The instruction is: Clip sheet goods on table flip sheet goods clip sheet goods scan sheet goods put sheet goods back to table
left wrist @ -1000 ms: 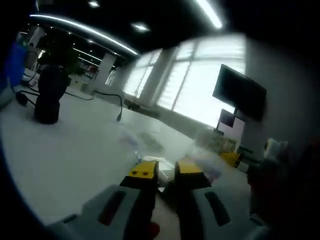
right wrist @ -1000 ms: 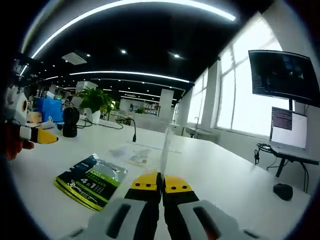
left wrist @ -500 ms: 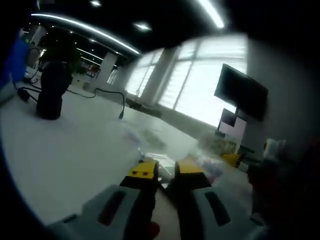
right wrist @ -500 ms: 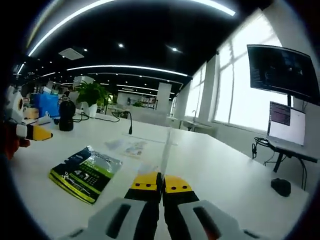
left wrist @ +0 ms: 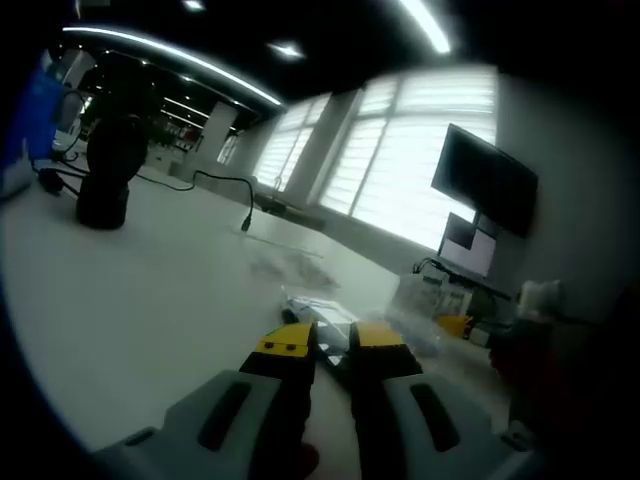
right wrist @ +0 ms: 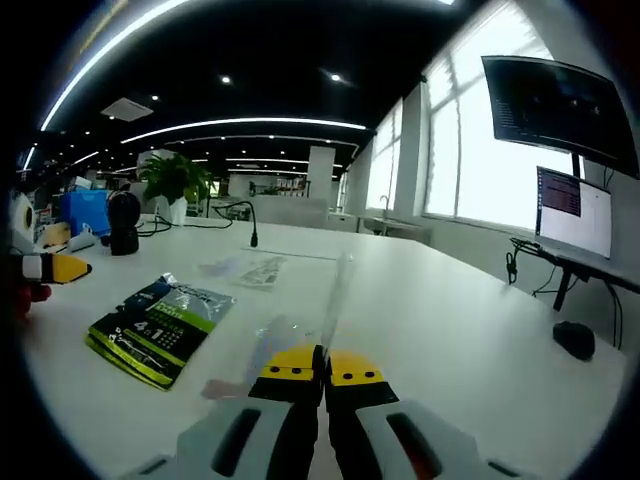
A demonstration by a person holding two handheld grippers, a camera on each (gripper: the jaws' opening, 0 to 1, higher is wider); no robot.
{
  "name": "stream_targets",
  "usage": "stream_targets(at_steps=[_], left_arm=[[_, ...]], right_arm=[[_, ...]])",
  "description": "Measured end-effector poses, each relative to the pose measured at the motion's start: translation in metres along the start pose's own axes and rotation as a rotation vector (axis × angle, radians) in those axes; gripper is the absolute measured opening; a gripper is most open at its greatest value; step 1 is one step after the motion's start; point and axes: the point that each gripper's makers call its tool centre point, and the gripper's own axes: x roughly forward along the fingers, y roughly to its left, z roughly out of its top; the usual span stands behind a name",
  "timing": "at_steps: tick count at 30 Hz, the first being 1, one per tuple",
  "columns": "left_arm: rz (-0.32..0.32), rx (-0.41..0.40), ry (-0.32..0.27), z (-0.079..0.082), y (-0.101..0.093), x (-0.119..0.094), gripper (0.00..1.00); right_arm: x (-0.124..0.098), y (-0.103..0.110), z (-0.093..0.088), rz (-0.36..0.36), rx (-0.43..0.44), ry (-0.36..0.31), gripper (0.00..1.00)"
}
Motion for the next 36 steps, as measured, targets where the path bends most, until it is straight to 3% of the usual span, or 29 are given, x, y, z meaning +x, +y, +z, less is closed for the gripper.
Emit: stream_targets(at_steps=[18, 26, 31, 36], left_arm=[[0.043, 0.120, -0.018, 0.009, 0.001, -0.010, 0.06], [0.065, 0.132, -0.012, 0.006, 0.006, -0.016, 0.06], [0.086, 0.185, -0.008, 0.005, 0.008, -0.020, 0.06], [0.094, 0.171, -0.004, 0.001, 0.012, -0.022, 0.06]], right_arm=[[0.002, -0.009, -0.014, -0.019, -0.033, 0.051, 0.00], [-0.003, -0.011, -0.017, -0.032, -0.089, 0.069, 0.07], [-0.006, -0.016, -0.020, -0.043, -0.093, 0.076, 0.12], [-0.009, -0.020, -0.022, -0.047, -0.087, 0.084, 0.15]])
